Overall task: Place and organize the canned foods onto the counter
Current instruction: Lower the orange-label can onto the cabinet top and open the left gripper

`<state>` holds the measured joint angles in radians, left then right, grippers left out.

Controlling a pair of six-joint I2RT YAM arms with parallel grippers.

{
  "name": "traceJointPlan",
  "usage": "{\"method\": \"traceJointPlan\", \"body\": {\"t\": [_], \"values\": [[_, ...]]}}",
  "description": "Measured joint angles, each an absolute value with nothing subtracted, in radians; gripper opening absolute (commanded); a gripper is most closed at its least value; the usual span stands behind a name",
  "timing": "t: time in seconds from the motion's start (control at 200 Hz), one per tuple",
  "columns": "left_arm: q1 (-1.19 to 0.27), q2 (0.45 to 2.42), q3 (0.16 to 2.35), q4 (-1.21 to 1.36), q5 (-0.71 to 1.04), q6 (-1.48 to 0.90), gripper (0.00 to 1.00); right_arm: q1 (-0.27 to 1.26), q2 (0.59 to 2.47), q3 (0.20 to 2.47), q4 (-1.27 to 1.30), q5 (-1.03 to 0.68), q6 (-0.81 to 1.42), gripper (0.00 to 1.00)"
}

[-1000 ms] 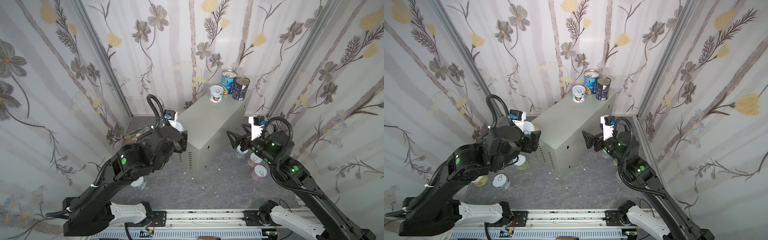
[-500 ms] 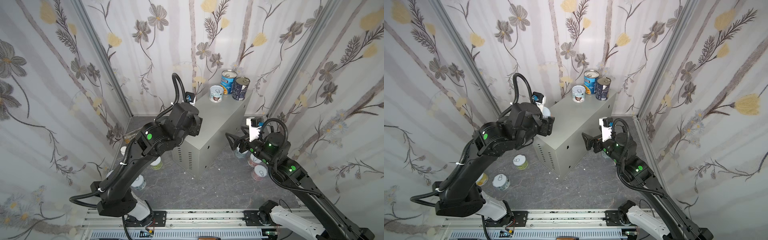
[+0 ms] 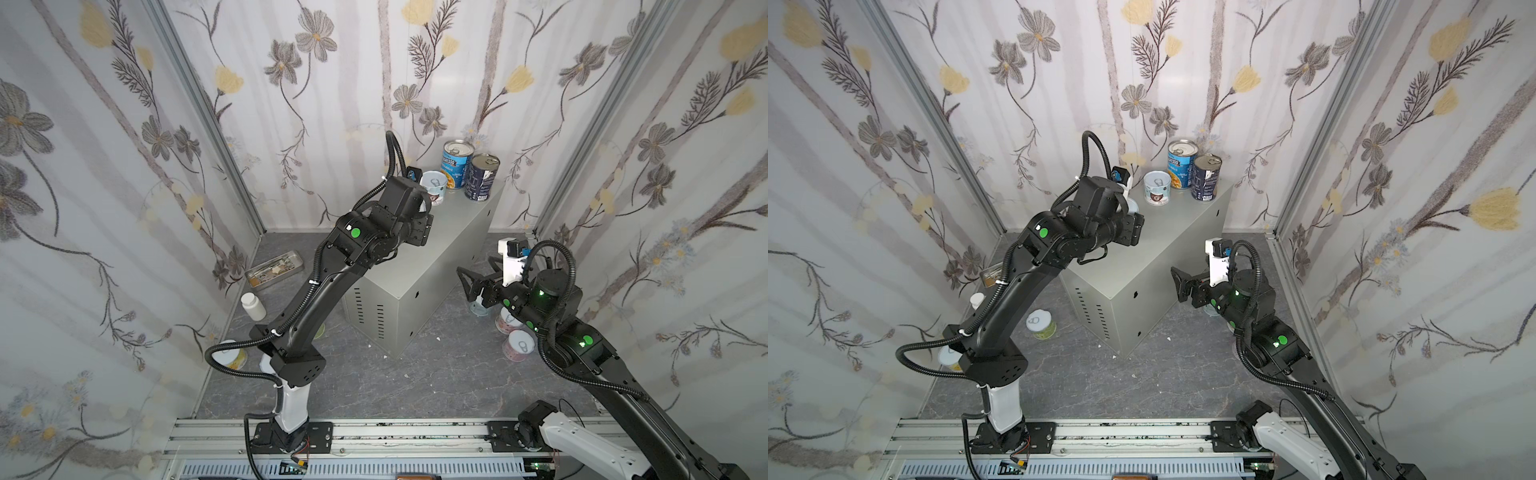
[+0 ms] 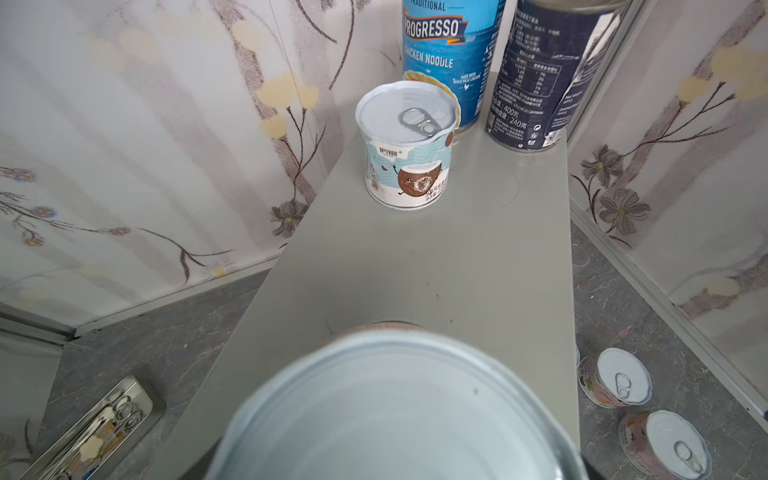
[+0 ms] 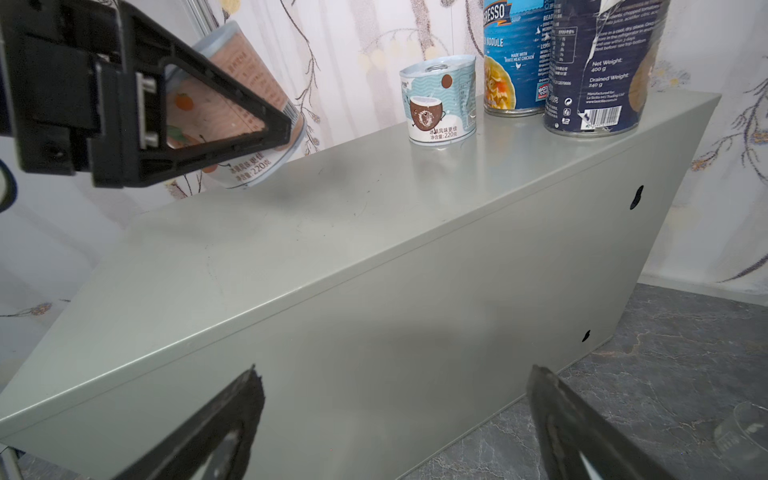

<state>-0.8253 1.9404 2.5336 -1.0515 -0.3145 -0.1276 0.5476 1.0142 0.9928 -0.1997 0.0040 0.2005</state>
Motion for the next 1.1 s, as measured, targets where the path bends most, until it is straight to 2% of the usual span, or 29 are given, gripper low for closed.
{"method": "traceJointPlan", "body": {"t": [0.385, 0.859, 1.009, 1.099], "values": [[-0.825, 2.072, 2.607, -1.028, -0.25, -0.131, 0.69, 0.544, 1.002, 0.976, -0.216, 0.014, 0.2, 0.99], [-0.822, 2.111, 2.623, -0.948, -0.213, -0.131, 0.92, 0.543, 0.972, 0.97, -0.22, 0.041, 0.2, 0.99], [-0.821, 2.114, 2.666, -0.925, -0.206, -0.13, 1.0, 0.549, 0.955, 0.975, -0.226, 0.041, 0.201, 0.96], [-0.821, 2.093, 2.672, -0.907, -0.202, -0.126, 1.0, 0.556, 0.949, 0.99, -0.23, 0.041, 0.201, 0.92]]}}
